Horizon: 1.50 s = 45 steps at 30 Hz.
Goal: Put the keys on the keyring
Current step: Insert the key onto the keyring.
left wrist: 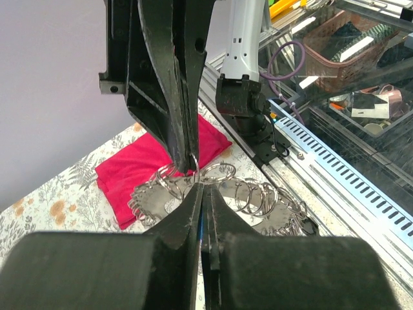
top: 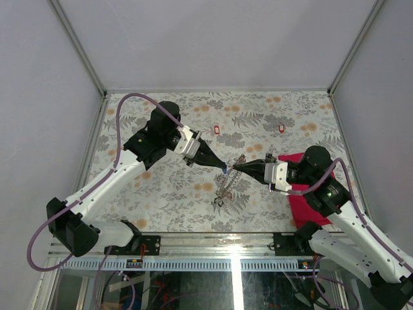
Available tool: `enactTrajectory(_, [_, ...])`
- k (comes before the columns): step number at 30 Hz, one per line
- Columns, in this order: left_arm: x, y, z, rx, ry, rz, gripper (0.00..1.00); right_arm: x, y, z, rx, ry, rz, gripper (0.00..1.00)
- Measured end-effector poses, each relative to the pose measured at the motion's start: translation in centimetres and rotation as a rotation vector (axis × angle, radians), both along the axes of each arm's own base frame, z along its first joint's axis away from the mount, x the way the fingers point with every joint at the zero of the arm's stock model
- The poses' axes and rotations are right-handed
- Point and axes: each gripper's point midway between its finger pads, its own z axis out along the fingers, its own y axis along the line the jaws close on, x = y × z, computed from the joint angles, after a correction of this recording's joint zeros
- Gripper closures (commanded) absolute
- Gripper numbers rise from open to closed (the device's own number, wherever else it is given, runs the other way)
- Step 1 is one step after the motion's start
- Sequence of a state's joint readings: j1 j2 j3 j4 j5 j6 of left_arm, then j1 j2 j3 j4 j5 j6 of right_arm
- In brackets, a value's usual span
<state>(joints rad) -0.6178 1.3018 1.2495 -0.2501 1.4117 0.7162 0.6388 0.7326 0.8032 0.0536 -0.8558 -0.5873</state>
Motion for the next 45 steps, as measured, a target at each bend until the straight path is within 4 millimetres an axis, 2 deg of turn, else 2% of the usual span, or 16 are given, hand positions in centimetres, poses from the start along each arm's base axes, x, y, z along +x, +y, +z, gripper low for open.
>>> enactTrajectory(26, [0.4, -0.3, -0.3, -0.004, -0.047, 0.016, 1.0, -0.8, -0.5, 1.1, 0.083, 0.069, -0.017, 1.0])
enactTrajectory(35, [0.4, 0.4, 0.4, -0.021, -0.075, 0.039, 0.8, -1.2, -0.7, 1.8, 0.132, 0.066, -0.011, 1.0])
enactTrajectory(40, [0.1, 0.9, 0.5, -0.027, -0.083, 0.056, 0.78, -1.4, -0.8, 2.9, 0.169, 0.033, -0.006, 1.0])
enactTrajectory(45, [-0.4, 1.3, 1.4, -0.056, -0.099, 0.069, 0.79, -1.2, -0.7, 2.6, 0.184, 0.04, -0.009, 1.0])
